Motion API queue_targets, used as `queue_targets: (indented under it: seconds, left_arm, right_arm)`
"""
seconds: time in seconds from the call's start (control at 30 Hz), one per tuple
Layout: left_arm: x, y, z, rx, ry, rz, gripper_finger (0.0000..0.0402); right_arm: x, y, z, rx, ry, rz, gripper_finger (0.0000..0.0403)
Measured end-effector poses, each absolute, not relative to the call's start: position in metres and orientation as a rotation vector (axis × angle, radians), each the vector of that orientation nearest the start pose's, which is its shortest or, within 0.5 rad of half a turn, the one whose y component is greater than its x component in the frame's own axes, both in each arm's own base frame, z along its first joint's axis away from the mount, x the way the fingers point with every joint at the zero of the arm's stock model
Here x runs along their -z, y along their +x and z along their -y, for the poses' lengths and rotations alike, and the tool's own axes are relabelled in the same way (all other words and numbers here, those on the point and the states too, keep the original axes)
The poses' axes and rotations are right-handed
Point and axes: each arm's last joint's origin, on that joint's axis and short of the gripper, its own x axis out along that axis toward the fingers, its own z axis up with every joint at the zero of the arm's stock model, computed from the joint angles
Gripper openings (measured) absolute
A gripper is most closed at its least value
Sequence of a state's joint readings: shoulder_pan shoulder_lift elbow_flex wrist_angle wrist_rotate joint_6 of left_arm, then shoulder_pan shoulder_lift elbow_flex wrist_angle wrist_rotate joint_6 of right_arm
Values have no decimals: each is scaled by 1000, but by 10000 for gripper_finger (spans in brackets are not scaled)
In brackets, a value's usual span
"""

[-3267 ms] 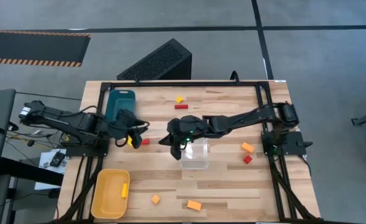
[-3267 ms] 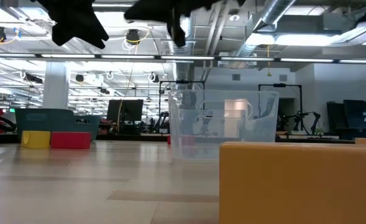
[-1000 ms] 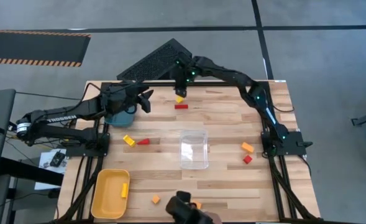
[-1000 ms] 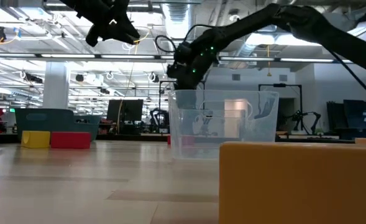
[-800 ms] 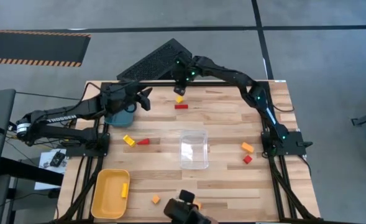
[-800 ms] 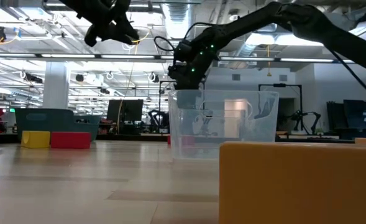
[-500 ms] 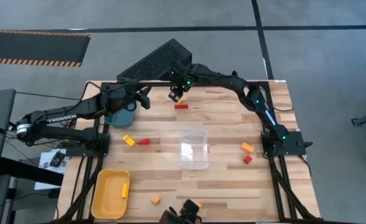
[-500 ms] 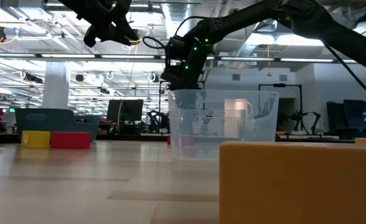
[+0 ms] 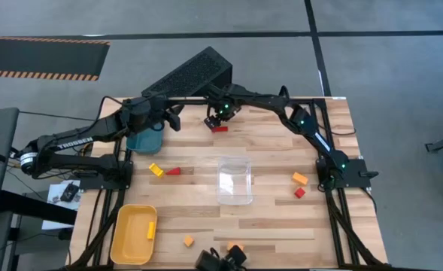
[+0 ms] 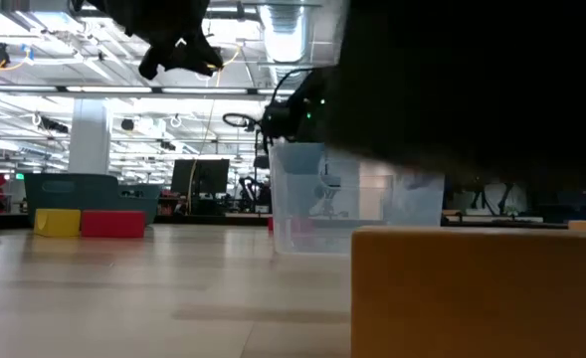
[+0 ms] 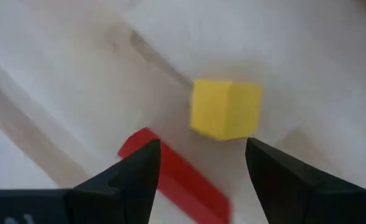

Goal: Sort & place blocks by color
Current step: Put the top yellow block into the yellow bin

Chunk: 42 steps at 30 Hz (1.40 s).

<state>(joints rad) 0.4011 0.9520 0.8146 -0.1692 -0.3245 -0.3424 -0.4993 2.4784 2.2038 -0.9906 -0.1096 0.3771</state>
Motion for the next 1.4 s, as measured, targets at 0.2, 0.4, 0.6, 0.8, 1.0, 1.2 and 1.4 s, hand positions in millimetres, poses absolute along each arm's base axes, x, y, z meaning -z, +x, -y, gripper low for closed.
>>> queue_targets:
  seconds: [0.2,0.4,0.6,0.8,1.0,1.2,1.4]
  left_arm:
    - [-316,189,-89,-733,-344,-192,133]
    - [-315,189,-89,-712,-311,-212,133]
    - [-313,188,-88,-700,-310,-242,133]
    - [-307,186,-86,-694,-354,-295,133]
    - [-303,185,-85,-698,-351,-346,133]
    - [-303,185,-85,-696,-338,-353,133]
    - [-303,185,-85,-688,-300,-367,133]
  right_arm:
    - [-188,455,240,595,644,-1084,260]
    - [-207,456,236,389,267,-1174,256]
    - [-202,456,232,-57,-376,-1274,234]
    - [-202,454,242,-237,-535,-1183,194]
    - [-201,448,254,-312,-539,-1117,152]
    - [-192,446,264,-302,-522,-1115,149]
    - [-195,449,266,-256,-524,-1101,215]
